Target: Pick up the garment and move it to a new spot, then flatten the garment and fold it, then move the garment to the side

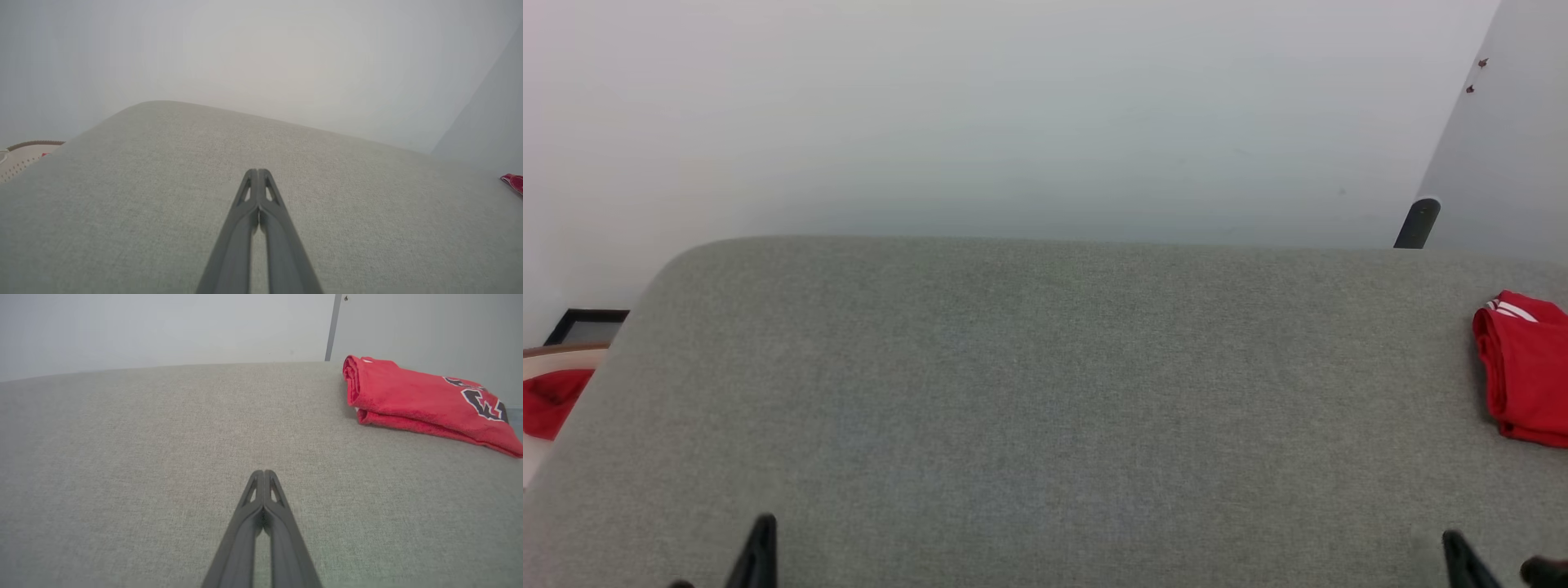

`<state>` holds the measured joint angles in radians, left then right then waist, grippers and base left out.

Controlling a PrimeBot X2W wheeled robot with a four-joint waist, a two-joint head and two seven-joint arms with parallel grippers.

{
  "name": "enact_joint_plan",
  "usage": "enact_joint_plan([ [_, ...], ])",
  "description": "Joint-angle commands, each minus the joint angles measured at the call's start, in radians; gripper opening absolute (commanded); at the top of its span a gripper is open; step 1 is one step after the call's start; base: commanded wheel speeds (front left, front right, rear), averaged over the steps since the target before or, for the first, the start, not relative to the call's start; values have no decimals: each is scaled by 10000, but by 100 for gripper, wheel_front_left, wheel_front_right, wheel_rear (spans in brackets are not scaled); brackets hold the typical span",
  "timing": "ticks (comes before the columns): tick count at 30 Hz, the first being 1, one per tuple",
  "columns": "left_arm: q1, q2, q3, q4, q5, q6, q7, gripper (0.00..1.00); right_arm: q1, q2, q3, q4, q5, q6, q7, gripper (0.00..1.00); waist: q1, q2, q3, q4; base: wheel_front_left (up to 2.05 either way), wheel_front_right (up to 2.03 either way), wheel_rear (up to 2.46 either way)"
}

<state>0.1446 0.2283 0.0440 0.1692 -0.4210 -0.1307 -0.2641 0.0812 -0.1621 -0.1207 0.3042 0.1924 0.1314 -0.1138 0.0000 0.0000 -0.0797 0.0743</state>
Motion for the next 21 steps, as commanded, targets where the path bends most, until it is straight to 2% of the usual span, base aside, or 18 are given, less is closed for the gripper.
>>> enact_joint_plan([
  [1, 30, -59, -14, 74, -50, 0, 16, 0, 28, 43, -1, 65, 54, 0, 15, 0, 0, 0, 2, -3, 0, 0, 0],
  [7, 271, -426, -122, 613, -123, 0, 40, 0, 281, 303, 21, 575, 140, 0, 27, 0, 0, 0, 9, -9, 0, 0, 0],
  [21, -270, -673, 38, 629, -2318, 0, 737, 0, -147, 451, 25, 341, 2758, -2, 448, 0, 0, 0, 101, -92, 0, 0, 0],
])
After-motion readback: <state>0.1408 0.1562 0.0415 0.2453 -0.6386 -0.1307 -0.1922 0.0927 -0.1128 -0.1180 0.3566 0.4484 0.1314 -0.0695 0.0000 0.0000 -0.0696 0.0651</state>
